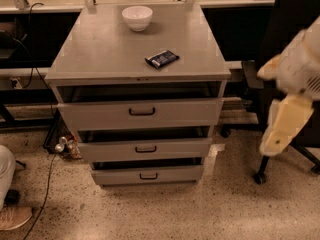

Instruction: Open top drawer

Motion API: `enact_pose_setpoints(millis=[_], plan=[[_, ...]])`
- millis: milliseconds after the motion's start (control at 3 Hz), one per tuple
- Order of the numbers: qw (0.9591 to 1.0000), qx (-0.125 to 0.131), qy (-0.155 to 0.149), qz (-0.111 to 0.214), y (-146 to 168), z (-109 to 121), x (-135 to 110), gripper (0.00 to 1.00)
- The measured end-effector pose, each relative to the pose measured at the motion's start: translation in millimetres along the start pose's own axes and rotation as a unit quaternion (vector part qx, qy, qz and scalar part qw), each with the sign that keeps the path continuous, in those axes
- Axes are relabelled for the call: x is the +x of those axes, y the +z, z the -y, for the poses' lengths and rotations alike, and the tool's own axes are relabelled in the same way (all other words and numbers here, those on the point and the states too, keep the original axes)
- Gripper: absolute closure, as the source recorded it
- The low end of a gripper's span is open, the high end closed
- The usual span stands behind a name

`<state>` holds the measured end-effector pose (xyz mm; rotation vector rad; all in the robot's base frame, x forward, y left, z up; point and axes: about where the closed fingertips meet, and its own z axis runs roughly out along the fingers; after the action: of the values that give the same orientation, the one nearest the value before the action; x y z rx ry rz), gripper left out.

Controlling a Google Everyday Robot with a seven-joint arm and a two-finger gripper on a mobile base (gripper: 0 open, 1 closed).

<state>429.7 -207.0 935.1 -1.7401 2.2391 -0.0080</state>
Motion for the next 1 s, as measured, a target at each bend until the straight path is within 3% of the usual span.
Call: enact_pose_setpoints(millis=[333,667,1000], plan=[[0.999,-0.04,0.003,0.018,72.4,-26.0,3.2,0.0],[0.9991,-0.039,0.002,0.018,75.9,-26.2,2.9,0.0],[0.9993,-0.031,-0.011,0.019,116.1,-26.2,1.3,0.0]])
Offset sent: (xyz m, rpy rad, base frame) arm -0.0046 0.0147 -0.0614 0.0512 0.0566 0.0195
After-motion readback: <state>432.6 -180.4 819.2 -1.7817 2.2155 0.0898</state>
